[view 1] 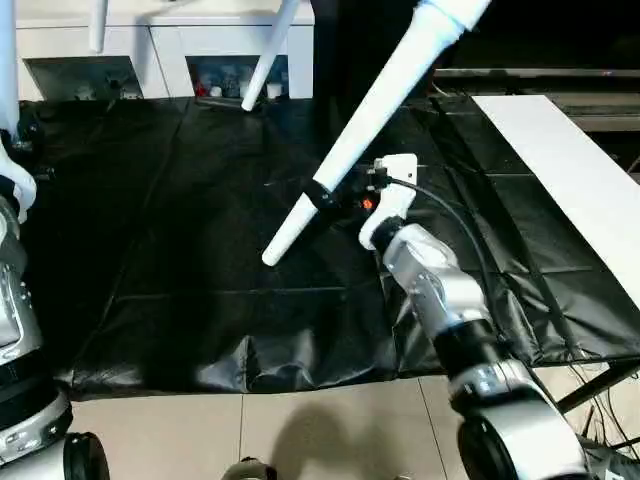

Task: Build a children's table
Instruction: Flip table

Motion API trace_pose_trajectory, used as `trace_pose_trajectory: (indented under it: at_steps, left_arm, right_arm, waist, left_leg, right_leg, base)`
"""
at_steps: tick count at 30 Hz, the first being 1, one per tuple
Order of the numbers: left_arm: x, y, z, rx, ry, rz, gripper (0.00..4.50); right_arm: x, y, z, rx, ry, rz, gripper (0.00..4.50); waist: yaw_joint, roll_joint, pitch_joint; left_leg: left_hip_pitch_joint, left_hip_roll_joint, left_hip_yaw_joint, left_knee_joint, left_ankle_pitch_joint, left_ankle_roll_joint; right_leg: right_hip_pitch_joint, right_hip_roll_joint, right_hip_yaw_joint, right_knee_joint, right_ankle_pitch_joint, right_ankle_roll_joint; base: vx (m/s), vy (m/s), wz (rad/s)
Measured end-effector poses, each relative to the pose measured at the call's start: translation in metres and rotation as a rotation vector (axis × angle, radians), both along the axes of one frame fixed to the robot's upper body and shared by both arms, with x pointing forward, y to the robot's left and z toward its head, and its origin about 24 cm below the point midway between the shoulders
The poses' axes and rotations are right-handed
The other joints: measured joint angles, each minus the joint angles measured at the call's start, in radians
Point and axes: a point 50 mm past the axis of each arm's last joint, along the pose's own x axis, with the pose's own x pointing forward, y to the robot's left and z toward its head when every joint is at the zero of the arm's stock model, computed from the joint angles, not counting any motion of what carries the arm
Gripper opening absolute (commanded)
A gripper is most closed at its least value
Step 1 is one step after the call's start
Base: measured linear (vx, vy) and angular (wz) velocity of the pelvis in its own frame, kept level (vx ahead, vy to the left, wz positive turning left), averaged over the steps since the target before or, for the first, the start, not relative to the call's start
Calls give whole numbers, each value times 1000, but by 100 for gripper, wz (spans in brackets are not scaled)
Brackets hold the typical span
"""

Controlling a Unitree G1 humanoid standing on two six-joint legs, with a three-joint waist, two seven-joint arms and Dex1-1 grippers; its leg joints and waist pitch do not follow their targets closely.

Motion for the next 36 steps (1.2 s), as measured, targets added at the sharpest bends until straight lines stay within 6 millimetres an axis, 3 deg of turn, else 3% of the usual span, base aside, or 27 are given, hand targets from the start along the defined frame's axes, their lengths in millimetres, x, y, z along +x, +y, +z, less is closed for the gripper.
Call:
trace_pose_trajectory:
  at_steps: [10, 18, 25, 32, 36]
  left_arm:
    - [-6, 5, -14, -27, 27, 8, 183]
    - [-11, 10, -25, -28, 47, 24, 171]
    - [-17, 20, -45, -38, 61, 39, 163]
    - [-23, 22, -86, -102, 134, 17, 159]
    - [-22, 20, -97, -118, 156, -5, 158]
  right_arm:
    - [0, 7, 14, 132, -68, 147, 320]
    - [0, 4, 16, 126, -92, 146, 240]
    - [-6, -8, 33, 78, -212, 143, 174]
    - [-26, -17, 36, -14, -286, 130, 158]
    - [-35, -24, 34, -38, -287, 128, 157]
  waist:
    - [1, -2, -1]
    - [2, -6, -1]
    - [2, -8, -2]
    - [8, -13, -3]
    - [9, -21, -8]
  left_leg:
    - [0, 0, 0, 0, 0, 0]
    - [0, 1, 0, 0, 0, 1]
    - [1, 1, 0, 0, 0, 1]
    - [2, 1, 0, 0, 0, 0]
    - [4, 1, -1, -1, 0, 0]
  right_leg:
    - [1, 0, -1, 0, 0, 0]
    - [1, 0, -1, 0, 0, 0]
    - [1, 0, -1, 0, 0, 0]
    - [5, 0, -1, -3, 0, 0]
    - [10, 2, 1, -4, -1, 2]
  base:
    - [0, 0, 0]
    - [0, 0, 0]
    - [0, 0, 0]
    - [0, 0, 0]
    - [0, 0, 0]
